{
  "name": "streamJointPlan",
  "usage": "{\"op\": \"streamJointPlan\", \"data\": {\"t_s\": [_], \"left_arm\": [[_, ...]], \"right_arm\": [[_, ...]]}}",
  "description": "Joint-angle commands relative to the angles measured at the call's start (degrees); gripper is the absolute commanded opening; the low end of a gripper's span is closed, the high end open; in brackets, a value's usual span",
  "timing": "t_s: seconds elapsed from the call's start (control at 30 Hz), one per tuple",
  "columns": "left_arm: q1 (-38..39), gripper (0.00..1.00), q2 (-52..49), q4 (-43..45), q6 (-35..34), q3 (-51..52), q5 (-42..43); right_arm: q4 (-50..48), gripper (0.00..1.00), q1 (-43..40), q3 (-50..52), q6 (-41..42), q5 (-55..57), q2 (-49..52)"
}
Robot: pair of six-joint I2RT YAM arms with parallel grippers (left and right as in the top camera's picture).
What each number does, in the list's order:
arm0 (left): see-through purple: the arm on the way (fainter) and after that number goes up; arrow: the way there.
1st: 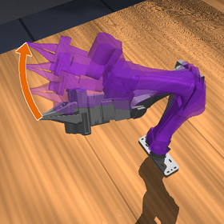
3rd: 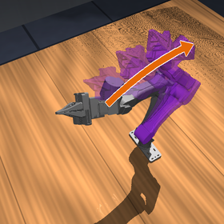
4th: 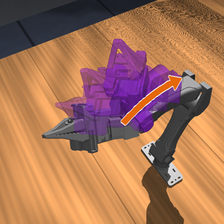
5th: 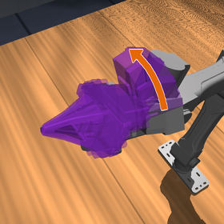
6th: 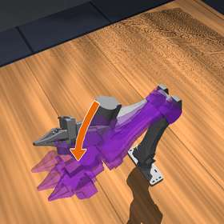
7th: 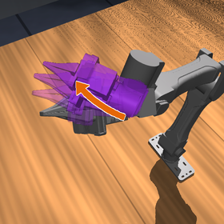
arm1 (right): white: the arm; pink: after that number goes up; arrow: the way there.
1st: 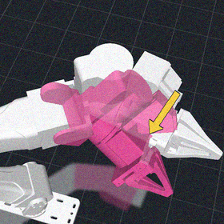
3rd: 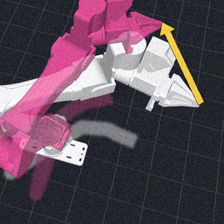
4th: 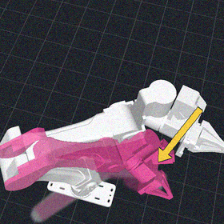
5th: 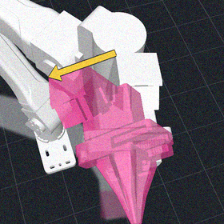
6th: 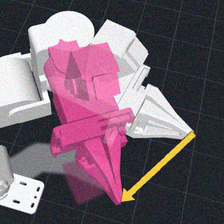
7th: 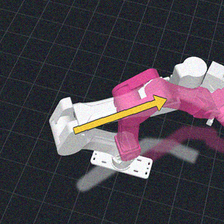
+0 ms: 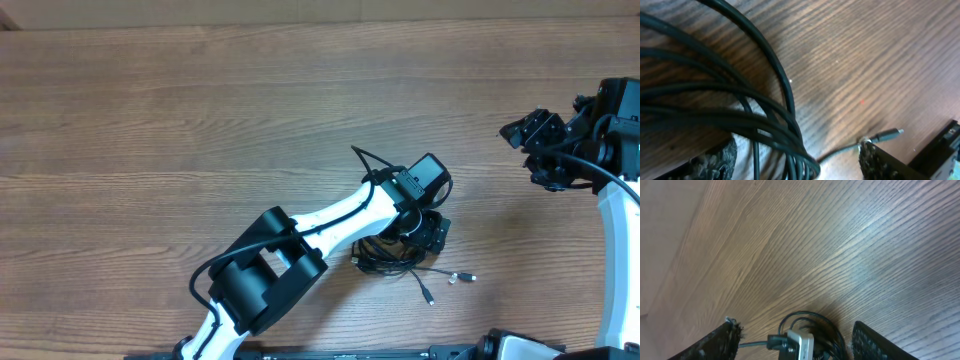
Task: Untangle cables
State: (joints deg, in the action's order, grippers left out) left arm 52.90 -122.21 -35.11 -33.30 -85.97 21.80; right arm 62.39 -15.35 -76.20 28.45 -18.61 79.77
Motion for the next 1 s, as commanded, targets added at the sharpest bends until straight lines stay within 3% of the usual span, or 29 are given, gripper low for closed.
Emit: {"op": "streamJointPlan", "data": {"t_s": [0.0,0.07,0.1,0.17,0.27,0.5,0.67,0.8,0.97], "left_arm": [[-0.1,0.73,-5.0,1.2,-1.9,-0.9,0.8],[-0.2,0.62,-6.8,1.5,-1.9,-0.9,1.4],[-0.4,0.45,-7.3,1.5,-1.9,-0.9,1.4],[-0.7,0.23,-7.4,1.6,-1.9,-0.9,1.8],[-1.6,0.04,-7.4,1.7,-1.9,-0.9,2.3],[-11.8,0.04,-3.4,-9.2,1.3,-9.4,4.9],[-21.2,0.04,2.0,-13.1,10.8,-17.6,21.0],[-30.0,0.04,6.0,-13.4,12.2,-22.0,37.2],[-38.2,0.04,7.9,-12.7,12.1,-23.4,50.6]], "right_arm": [[0.0,0.69,-0.2,-1.0,-1.6,0.6,-0.3],[0.0,0.69,-0.2,-1.0,-1.6,0.6,-0.3],[0.0,0.69,-0.2,-1.0,-1.6,0.6,-0.3],[-0.1,0.70,-0.2,-1.0,-2.0,0.7,-0.2],[0.0,0.70,-0.2,-1.0,-2.0,1.2,0.5],[-1.4,0.69,0.0,-1.0,-2.0,-1.2,1.4],[-4.9,0.69,0.0,-1.0,-6.5,-14.3,1.4],[-8.5,0.69,0.7,-1.0,-6.5,-22.0,1.4],[-12.4,0.69,5.4,-1.0,-5.2,-23.5,1.6]]}}
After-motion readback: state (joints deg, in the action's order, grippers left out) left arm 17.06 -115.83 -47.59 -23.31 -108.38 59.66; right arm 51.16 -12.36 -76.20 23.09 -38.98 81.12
